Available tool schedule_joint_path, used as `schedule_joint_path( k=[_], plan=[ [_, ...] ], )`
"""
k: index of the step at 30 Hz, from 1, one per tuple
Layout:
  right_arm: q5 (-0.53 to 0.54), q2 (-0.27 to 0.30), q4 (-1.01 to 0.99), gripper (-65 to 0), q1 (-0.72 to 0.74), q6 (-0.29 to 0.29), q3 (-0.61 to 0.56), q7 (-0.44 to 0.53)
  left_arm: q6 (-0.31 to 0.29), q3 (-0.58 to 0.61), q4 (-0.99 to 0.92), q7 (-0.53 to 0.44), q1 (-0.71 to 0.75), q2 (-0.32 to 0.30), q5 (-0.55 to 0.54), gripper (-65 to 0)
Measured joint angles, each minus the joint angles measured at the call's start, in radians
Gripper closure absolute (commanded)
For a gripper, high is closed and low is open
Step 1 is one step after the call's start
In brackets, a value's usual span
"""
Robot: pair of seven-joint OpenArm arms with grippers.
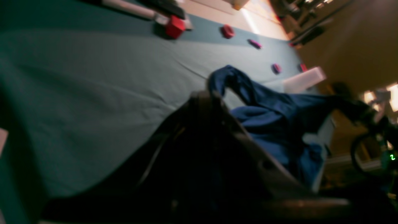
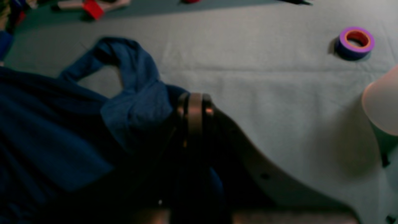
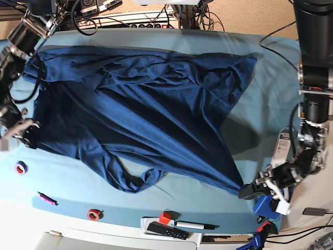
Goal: Layout the t-shirt on the table in an organized manner, then fold the t-shirt properly
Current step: 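Pull the shirt apart with both grippers to stretch it flat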
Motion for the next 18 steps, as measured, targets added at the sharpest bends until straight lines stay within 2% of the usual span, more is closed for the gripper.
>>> schedule_joint_path(
  k=[2,5,10,14,18],
  plan=[
    [0.048,0.0,0.0,0.0,-0.01,-0.001,0.042,-0.047,-0.002,0.0,0.013,0.055,0.0,-0.018,-0.058,0.0],
    [0.164,0.0,0.0,0.0,-0.011,-0.001,0.102,-0.131,-0.004,0.0,0.02,0.137,-0.002,-0.049,-0.056,0.0],
    [0.349,-0.001,0.0,0.0,-0.011,-0.001,0.18,-0.301,-0.004,0.0,0.021,0.207,0.001,-0.086,-0.053,0.0],
    [0.436,-0.003,0.0,0.0,-0.011,0.0,0.216,-0.317,-0.004,0.001,0.022,0.221,0.022,-0.102,-0.055,0.0],
    [0.439,-0.003,0.0,0.0,-0.02,0.0,0.221,-0.314,-0.004,0.001,0.025,0.246,0.073,-0.126,-0.055,0.0]
  ],
)
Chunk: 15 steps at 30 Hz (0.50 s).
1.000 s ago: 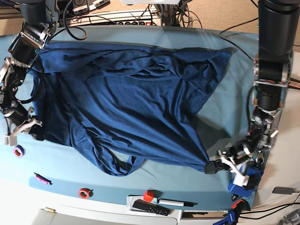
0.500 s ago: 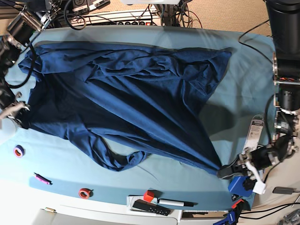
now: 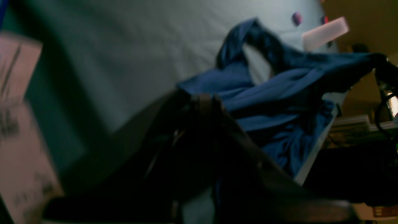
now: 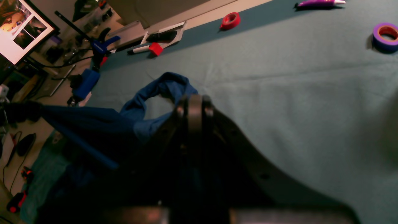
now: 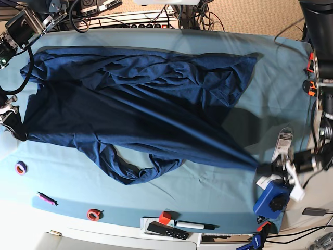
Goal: Layout the t-shirt on the table in an organized manner, then fold the t-shirt properly
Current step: 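Pull the shirt apart with both grippers to stretch it flat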
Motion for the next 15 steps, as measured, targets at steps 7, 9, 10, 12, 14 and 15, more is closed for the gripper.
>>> schedule_joint_path(
  k=[7,9,10,12,14,15],
  plan=[
    [-0.002,0.0,0.0,0.0,-0.082,0.0,0.0,0.0,0.0,0.0,0.002,-0.001,0.106,-0.005,0.0,0.0],
    [-0.003,0.0,0.001,0.0,-0.108,0.0,0.0,0.0,0.0,0.0,0.002,0.002,0.13,-0.005,0.0,0.0],
    [-0.011,0.0,0.0,0.0,-0.12,0.0,0.0,0.001,0.0,0.0,0.004,0.002,0.14,-0.005,0.0,0.0],
    [-0.059,0.0,0.001,0.0,-0.137,0.0,0.0,0.0,0.0,0.0,0.008,0.001,0.153,-0.005,0.0,0.0],
    [-0.11,-0.001,0.0,0.0,-0.143,0.0,0.0,0.0,0.0,0.0,0.016,-0.002,0.164,-0.005,0.0,0.0],
    [-0.122,-0.001,0.0,0.0,-0.143,0.0,0.0,0.0,0.0,0.0,0.022,-0.002,0.173,-0.005,-0.001,0.0]
  ],
)
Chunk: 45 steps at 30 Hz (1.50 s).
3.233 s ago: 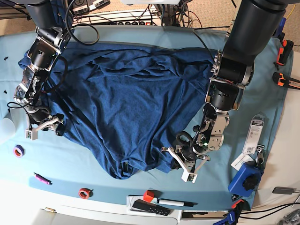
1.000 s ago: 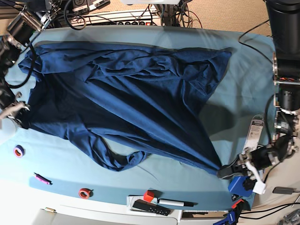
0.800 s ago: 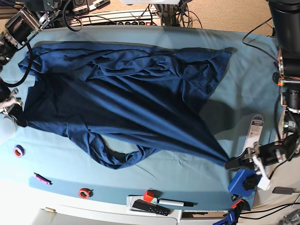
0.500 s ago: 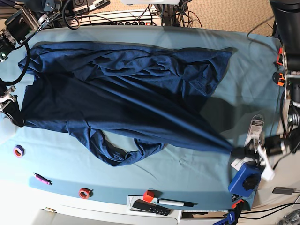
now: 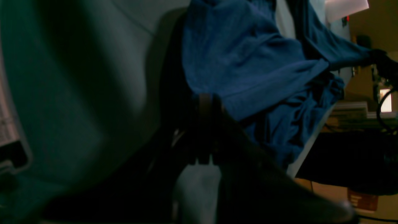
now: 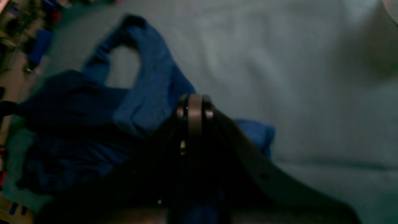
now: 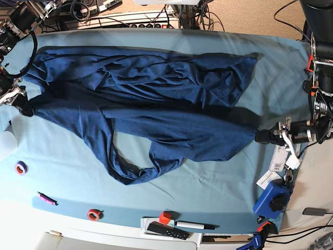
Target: Layout the t-shirt on the table in an organized manner, then fold the t-shirt properly
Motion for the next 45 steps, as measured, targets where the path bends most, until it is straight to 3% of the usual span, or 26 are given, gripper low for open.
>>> schedule_joint_path(
  k=[10,17,18,19,20,21,23,24,29,34,39,45],
  plan=[
    [-0.118,0.0,0.0,0.0,0.0,0.0,0.0,0.0,0.0,0.0,0.1,0.011,0.058,-0.008,0.0,0.0],
    [-0.117,0.0,0.0,0.0,0.0,0.0,0.0,0.0,0.0,0.0,0.103,0.038,0.06,-0.008,0.0,0.0],
    [-0.117,0.0,0.0,0.0,0.0,0.0,0.0,0.0,0.0,0.0,0.103,0.037,0.06,-0.008,0.0,-3.3],
    [-0.118,0.0,0.0,0.0,0.0,0.0,0.0,0.001,0.0,0.0,0.103,0.038,0.061,-0.008,0.0,-12.8],
    [-0.117,0.0,0.0,-2.0,0.0,0.0,0.0,0.0,0.0,0.0,0.103,0.038,0.061,-0.008,-0.002,-22.2],
    [-0.118,0.0,0.0,-10.4,0.0,0.0,0.0,0.001,0.0,0.0,0.103,0.037,0.061,-0.008,-0.002,-28.8],
    [-0.116,0.0,0.0,-26.6,0.0,0.0,0.0,0.005,0.0,0.0,0.103,0.037,0.061,-0.008,0.0,-31.6],
    [-0.117,0.0,0.0,-29.8,0.0,0.0,0.0,0.005,0.0,0.0,0.103,0.037,0.061,-0.008,0.0,-31.6],
    [-0.116,0.004,0.0,-30.1,0.0,0.0,0.006,0.004,0.0,0.0,0.103,0.037,0.062,-0.011,0.0,-31.5],
    [0.035,0.023,0.0,-30.0,0.0,0.0,0.147,0.003,0.0,-0.032,0.103,0.045,0.063,-0.054,0.001,-31.3],
    [0.312,0.021,0.002,-30.0,-0.03,0.0,0.344,0.011,0.0,-0.126,0.105,0.047,0.065,-0.121,-0.002,-30.4],
    [0.285,-0.008,0.003,-30.0,-0.215,0.0,0.462,-0.001,0.0,-0.146,0.111,0.111,0.147,-0.168,-0.003,-30.4]
  ],
)
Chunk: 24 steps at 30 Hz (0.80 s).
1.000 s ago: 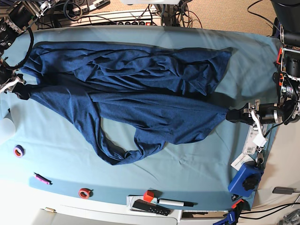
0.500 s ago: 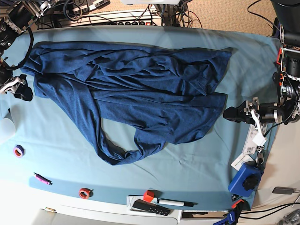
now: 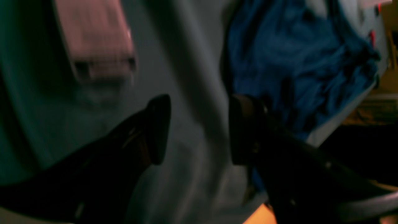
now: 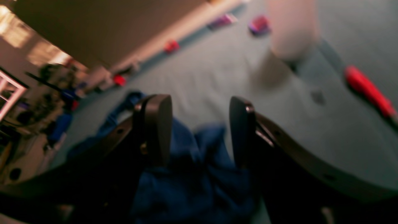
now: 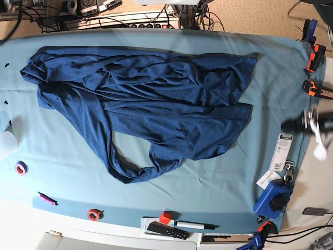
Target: Layout the t-shirt on the table in an organized manner, then fold the t-shirt properly
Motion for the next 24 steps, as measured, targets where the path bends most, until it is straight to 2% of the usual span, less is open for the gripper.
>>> schedule_joint_path(
  k=[7,10,13,17,21,24],
  plan=[
    [0.004,-0.079,0.0,-30.0,-0.158,0.0,0.074,0.004,0.0,0.0,0.007,0.012,0.124,-0.015,-0.002,-30.5],
    [0.004,-0.132,-0.006,-30.0,-0.179,0.0,0.078,0.005,-0.006,-0.002,0.026,0.019,0.185,-0.017,-0.021,-30.5],
    [-0.054,-0.169,-0.045,-30.0,-0.172,0.001,0.077,0.006,-0.01,-0.006,0.064,0.011,0.231,-0.025,-0.027,-30.5],
    [-0.058,-0.175,-0.111,-30.0,-0.151,0.0,0.077,0.005,-0.011,-0.007,0.13,0.018,0.286,-0.027,-0.031,-30.7],
    [-0.115,-0.171,-0.2,-30.0,-0.076,0.002,0.077,0.009,-0.015,-0.007,0.184,0.027,0.331,-0.032,-0.035,-31.8],
    [-0.114,-0.177,-0.28,-30.0,-0.021,-0.002,0.072,0.009,-0.014,-0.007,0.2,0.029,0.345,-0.034,-0.036,-31.8]
  ],
)
